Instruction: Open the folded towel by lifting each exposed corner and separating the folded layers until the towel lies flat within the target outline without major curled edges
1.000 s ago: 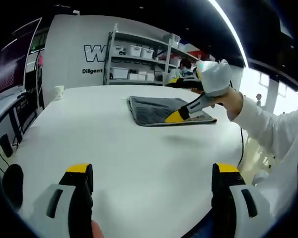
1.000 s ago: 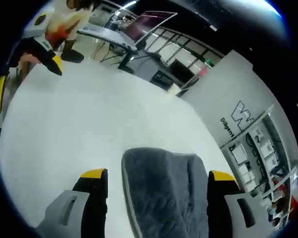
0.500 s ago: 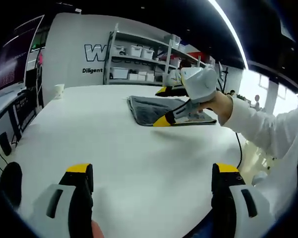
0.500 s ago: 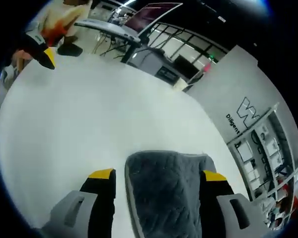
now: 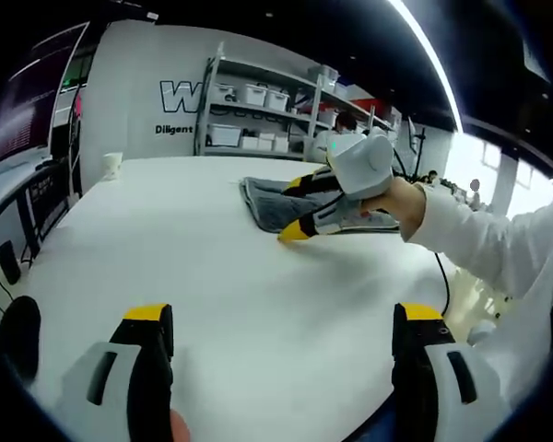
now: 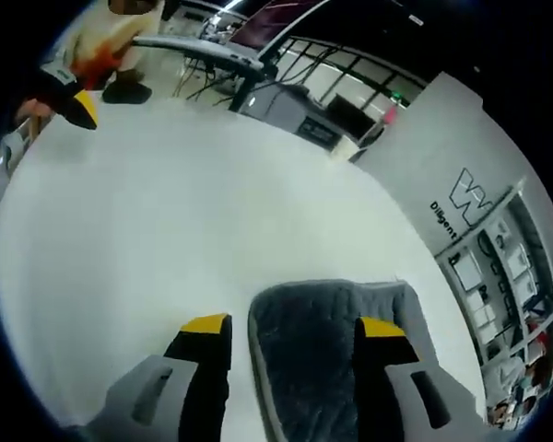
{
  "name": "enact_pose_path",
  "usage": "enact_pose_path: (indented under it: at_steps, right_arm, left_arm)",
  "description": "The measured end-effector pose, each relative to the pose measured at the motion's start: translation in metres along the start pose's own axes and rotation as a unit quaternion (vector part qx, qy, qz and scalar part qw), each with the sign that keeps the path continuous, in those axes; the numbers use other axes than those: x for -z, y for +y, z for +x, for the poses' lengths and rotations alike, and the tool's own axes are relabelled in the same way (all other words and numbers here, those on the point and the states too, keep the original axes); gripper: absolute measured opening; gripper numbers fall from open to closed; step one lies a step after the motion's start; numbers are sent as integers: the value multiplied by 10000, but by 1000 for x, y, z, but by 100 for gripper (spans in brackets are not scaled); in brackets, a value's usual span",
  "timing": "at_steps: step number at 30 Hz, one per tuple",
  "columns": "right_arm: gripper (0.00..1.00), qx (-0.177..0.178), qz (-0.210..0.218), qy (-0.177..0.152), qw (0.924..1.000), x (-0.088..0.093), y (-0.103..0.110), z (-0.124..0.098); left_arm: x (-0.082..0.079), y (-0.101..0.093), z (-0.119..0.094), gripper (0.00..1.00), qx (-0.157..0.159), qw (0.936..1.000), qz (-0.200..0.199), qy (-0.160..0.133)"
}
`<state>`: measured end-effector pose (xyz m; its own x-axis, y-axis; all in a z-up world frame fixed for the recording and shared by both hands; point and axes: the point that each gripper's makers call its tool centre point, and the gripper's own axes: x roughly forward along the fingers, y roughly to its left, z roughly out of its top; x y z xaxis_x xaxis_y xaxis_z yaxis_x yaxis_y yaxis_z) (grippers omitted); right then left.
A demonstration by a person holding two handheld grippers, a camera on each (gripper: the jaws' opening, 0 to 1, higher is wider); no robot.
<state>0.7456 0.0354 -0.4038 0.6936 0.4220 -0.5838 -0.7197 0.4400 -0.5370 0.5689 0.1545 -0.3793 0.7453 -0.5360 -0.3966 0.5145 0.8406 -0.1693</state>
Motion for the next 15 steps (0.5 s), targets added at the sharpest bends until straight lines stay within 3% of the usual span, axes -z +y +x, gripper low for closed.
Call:
enact_pose_path:
  at_steps: [15]
  right_arm:
    - [21, -182, 250, 65, 9995, 5, 8, 8]
  left_arm:
    - [2, 3, 0, 97, -8, 10000, -69, -17]
